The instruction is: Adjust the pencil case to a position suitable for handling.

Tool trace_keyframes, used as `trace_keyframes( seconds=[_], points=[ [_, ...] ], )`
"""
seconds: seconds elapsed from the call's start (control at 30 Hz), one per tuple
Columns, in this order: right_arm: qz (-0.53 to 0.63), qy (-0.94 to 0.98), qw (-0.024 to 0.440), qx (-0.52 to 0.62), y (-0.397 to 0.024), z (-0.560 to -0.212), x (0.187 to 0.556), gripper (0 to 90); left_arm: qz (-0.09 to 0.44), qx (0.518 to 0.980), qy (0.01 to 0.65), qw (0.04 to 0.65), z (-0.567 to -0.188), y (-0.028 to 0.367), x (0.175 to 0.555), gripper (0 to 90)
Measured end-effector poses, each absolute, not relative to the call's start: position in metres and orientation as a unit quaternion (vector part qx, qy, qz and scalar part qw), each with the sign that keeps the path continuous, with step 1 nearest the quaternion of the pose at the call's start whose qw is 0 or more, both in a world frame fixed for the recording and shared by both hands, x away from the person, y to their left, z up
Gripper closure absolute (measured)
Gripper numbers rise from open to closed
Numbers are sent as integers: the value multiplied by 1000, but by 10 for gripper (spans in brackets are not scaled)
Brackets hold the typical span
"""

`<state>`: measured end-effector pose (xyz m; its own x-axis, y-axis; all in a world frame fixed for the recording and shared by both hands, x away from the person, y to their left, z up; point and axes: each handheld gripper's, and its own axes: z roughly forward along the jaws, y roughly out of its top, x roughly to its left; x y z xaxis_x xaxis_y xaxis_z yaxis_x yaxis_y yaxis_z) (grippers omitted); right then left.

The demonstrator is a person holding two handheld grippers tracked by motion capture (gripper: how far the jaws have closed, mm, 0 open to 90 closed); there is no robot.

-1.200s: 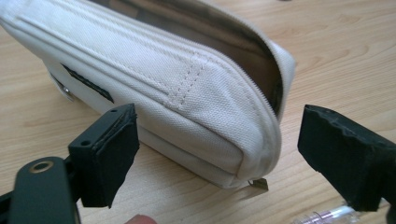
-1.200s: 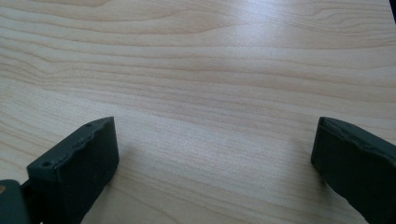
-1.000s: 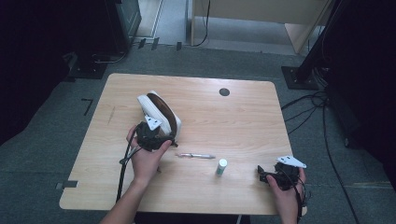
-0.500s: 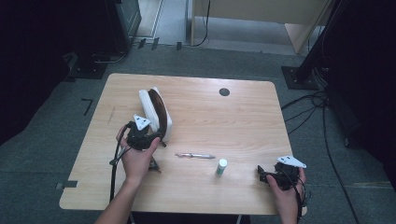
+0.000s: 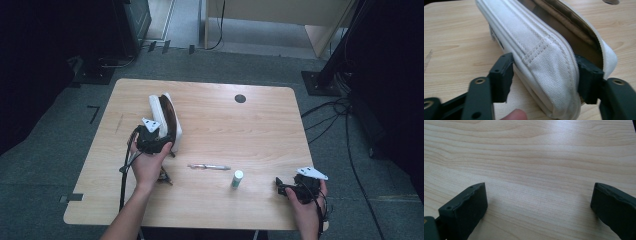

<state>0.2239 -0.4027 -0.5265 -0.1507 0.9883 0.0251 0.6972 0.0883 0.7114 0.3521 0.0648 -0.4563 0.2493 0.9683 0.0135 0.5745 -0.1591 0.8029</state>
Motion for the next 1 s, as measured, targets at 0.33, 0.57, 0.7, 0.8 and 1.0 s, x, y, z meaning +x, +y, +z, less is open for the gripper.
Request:
trace_keyframes(
  seconds=[0.33,0.57,0.7,0.8,1.0],
  points=[
    [300,697,243,605,-403,-527,224,3,255,683,558,395,-459,82,358,751],
    [300,697,242,605,-403,-527,224,3,248,686,538,423,-458,77,358,795],
    [300,697,242,605,-403,-526,224,3,224,699,519,438,-458,72,360,803],
    [300,697,243,605,-403,-526,224,3,206,708,506,447,-460,67,360,806],
    [300,697,242,605,-403,-527,224,3,184,727,478,457,-462,55,361,808]
  ],
)
